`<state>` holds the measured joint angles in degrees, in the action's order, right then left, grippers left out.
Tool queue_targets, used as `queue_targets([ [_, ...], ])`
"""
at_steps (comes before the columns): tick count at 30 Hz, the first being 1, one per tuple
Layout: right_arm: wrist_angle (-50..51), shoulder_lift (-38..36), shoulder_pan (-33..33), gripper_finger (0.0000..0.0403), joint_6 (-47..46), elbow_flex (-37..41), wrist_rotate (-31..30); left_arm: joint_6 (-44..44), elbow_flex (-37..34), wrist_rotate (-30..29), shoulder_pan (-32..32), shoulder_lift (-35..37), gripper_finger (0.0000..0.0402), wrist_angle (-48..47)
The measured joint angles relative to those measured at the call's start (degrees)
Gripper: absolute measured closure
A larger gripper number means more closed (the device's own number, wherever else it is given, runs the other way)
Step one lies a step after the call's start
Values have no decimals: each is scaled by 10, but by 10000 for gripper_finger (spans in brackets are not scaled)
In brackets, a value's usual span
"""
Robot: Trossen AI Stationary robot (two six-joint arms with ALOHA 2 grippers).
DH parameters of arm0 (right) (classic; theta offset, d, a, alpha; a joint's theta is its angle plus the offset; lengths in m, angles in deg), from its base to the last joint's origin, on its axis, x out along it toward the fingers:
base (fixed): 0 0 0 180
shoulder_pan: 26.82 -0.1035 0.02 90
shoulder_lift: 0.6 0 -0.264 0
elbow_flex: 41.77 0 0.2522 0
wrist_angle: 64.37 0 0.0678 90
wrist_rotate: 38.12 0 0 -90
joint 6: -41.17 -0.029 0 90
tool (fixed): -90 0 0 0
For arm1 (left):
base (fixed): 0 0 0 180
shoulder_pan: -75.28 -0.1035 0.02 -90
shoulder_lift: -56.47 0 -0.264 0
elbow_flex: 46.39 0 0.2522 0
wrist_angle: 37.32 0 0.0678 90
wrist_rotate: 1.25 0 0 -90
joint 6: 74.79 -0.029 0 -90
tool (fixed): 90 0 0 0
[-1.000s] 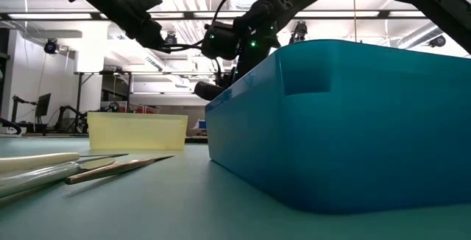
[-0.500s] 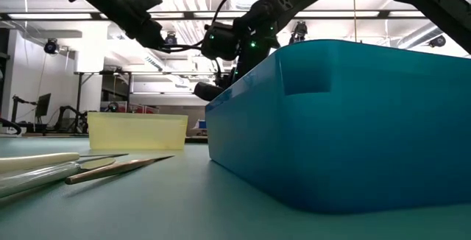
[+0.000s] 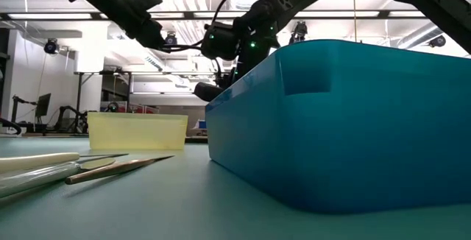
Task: Sort silverware by color (type)
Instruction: Put the top green knife into the white bin
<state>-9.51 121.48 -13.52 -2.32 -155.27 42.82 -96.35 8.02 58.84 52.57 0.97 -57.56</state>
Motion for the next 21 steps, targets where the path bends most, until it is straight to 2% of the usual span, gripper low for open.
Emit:
queue_targets([
  [10, 1, 0, 0, 181, -27, 0, -15, 0, 0, 0, 0, 0, 202, 0],
  [21, -5, 30, -7, 182, -24, -1, -15, 0, 0, 3, 0, 0, 202, 1],
])
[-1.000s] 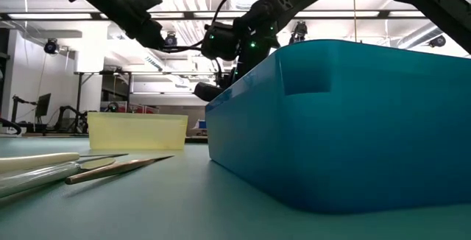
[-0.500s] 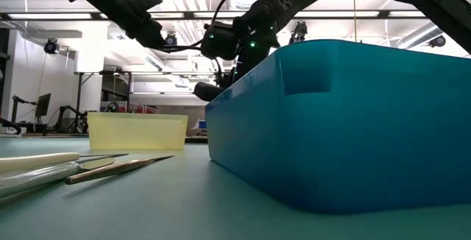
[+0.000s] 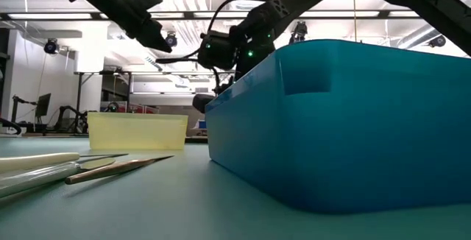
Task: Sort silverware by color (type)
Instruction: Put the top green knife into the white bin
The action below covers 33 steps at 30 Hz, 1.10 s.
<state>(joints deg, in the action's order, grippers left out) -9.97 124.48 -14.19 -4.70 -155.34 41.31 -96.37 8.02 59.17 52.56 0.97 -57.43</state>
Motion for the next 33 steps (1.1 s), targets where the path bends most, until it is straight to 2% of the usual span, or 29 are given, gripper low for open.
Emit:
queue_targets([
  [6, 5, 11, 0, 212, -7, -2, 5, 0, 0, 1, 0, 0, 202, 0],
  [14, 14, 19, 2, 325, -22, -1, 12, 0, 0, 1, 0, 0, 202, 1],
  [18, 9, 19, 2, 365, -23, -1, 22, 0, 0, 1, 0, 0, 202, 1],
  [33, 8, -13, 0, 378, -7, 3, 32, -1, 0, 2, 0, 0, 202, 1],
])
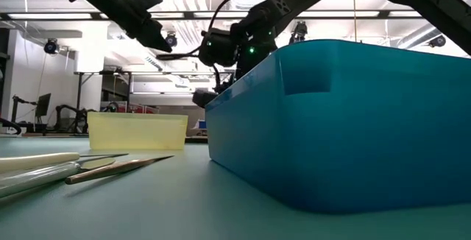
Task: Sort silverware by color (type)
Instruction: Put the top green knife into the white bin
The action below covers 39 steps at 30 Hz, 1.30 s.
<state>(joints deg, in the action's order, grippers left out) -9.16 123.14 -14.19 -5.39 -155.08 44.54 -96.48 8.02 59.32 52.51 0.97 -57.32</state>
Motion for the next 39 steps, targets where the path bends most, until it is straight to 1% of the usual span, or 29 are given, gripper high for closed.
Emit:
queue_targets([
  [9, -1, -15, 1, 396, 21, 0, -12, -1, 0, 0, 0, 1, 202, 2],
  [17, -2, -18, 3, 396, 27, 0, -7, -1, 0, 0, 0, 1, 202, 3],
  [18, -2, -18, 3, 396, 30, 0, -13, -1, 0, 0, 0, 1, 202, 3],
  [21, -3, -18, 0, 395, 36, 0, -58, -1, 0, 0, 0, 1, 202, 3],
  [22, -3, -18, -1, 395, 34, 0, -61, -1, 0, 0, 0, 1, 202, 3],
  [24, -5, -20, -1, 394, 31, -1, -52, -1, 0, 0, 1, 1, 202, 3],
  [26, -5, -20, -1, 389, 29, -1, -27, -1, 0, 0, 1, 1, 202, 3],
  [28, -5, -20, -1, 378, 24, -1, -1, -3, 0, 0, 1, 1, 202, 3],
  [31, -6, -19, -1, 350, 23, -1, 9, -3, 0, 0, 0, 1, 202, 3],
  [39, -36, -18, -4, 247, 22, -1, 13, -3, 0, 0, 0, 1, 202, 3],
])
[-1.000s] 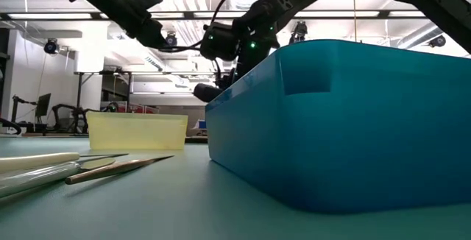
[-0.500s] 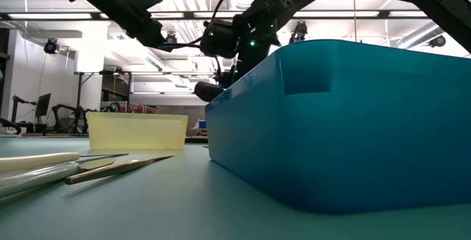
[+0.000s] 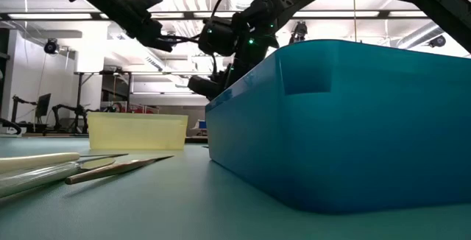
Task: Sort silverware by color (type)
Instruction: Put the top green knife into the white bin
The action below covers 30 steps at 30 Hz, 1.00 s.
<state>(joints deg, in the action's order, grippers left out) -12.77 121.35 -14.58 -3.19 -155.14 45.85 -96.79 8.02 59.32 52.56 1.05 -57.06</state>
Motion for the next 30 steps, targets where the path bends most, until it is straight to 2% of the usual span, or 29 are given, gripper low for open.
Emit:
queue_targets([
  [5, -7, 21, -2, 206, 3, 0, 2, 0, 0, 0, 0, 0, 202, 0],
  [11, -10, 35, -3, 202, 7, 0, 3, 0, 0, 0, 0, 0, 202, 0],
  [14, -8, 39, -3, 225, 7, -1, 0, 0, 0, 0, 0, 0, 202, 0],
  [25, 0, 62, -2, 359, 5, -1, -2, 0, 0, 0, 0, 0, 202, 0],
  [27, 2, 63, -2, 374, 5, -1, -2, 0, 0, 0, 0, 0, 202, 0],
  [30, 3, 60, -2, 377, 7, -1, -2, 0, 0, 0, 0, 0, 202, 0],
])
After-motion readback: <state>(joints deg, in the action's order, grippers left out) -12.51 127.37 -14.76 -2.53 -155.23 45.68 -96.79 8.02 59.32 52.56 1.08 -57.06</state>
